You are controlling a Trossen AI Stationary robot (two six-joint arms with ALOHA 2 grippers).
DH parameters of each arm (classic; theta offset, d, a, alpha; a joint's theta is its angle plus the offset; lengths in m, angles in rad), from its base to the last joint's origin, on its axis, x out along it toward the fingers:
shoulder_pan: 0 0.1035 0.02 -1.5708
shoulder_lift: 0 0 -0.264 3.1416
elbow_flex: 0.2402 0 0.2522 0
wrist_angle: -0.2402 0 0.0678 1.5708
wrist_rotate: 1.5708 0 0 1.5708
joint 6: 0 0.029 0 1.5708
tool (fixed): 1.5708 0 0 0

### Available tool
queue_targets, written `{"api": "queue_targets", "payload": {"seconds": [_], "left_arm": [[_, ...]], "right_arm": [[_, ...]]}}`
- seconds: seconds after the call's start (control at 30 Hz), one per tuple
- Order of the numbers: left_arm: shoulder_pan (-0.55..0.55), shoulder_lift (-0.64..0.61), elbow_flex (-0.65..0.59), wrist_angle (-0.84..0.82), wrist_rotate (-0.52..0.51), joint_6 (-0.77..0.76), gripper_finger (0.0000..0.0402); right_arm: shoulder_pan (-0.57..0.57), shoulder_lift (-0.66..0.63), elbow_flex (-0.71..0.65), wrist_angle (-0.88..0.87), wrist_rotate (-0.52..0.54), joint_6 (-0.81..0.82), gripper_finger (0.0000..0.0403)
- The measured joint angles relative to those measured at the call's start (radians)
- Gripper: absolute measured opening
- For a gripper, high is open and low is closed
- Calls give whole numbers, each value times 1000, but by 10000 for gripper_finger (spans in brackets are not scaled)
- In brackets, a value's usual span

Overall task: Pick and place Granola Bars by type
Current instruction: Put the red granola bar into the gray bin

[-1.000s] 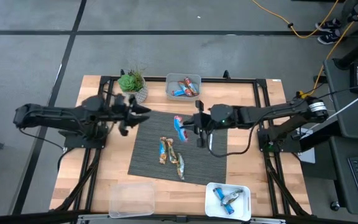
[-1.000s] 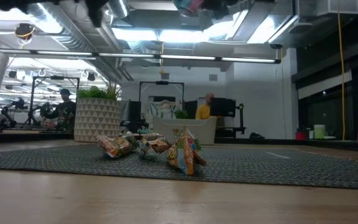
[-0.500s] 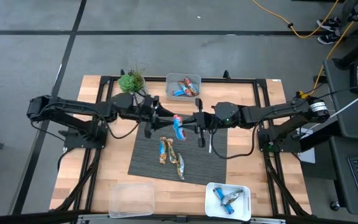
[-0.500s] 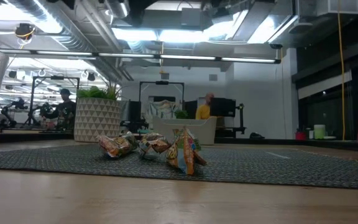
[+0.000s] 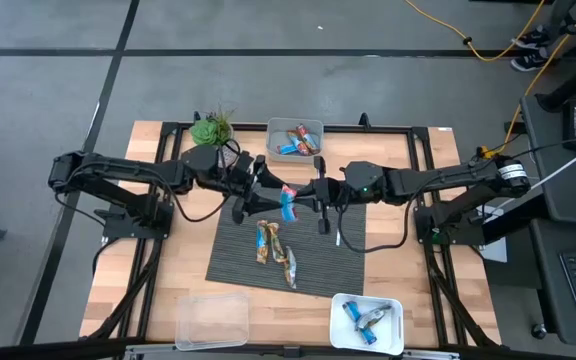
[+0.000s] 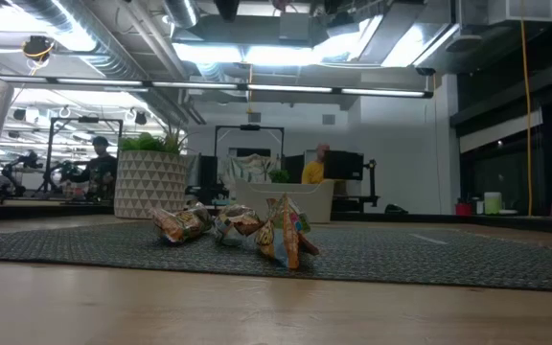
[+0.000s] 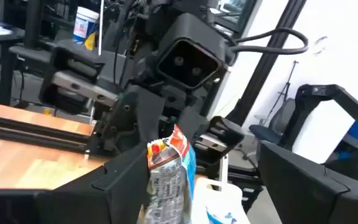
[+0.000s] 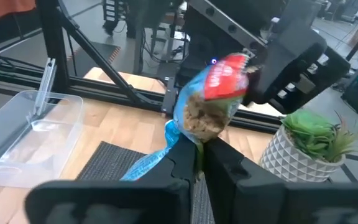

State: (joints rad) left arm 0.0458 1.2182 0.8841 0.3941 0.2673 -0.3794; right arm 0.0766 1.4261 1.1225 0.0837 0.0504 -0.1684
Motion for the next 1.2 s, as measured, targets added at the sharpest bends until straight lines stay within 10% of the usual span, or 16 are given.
{"api": "queue_targets", "payload": {"seconds": [0.67, 1.2], "left_arm": [[-27, 0, 5, -118, -148, 23, 274], [-26, 0, 3, -104, -127, 27, 57]], "right_arm": [[-11, 0, 0, 24, -15, 7, 12], [-10, 0, 0, 27, -33, 6, 21]]}}
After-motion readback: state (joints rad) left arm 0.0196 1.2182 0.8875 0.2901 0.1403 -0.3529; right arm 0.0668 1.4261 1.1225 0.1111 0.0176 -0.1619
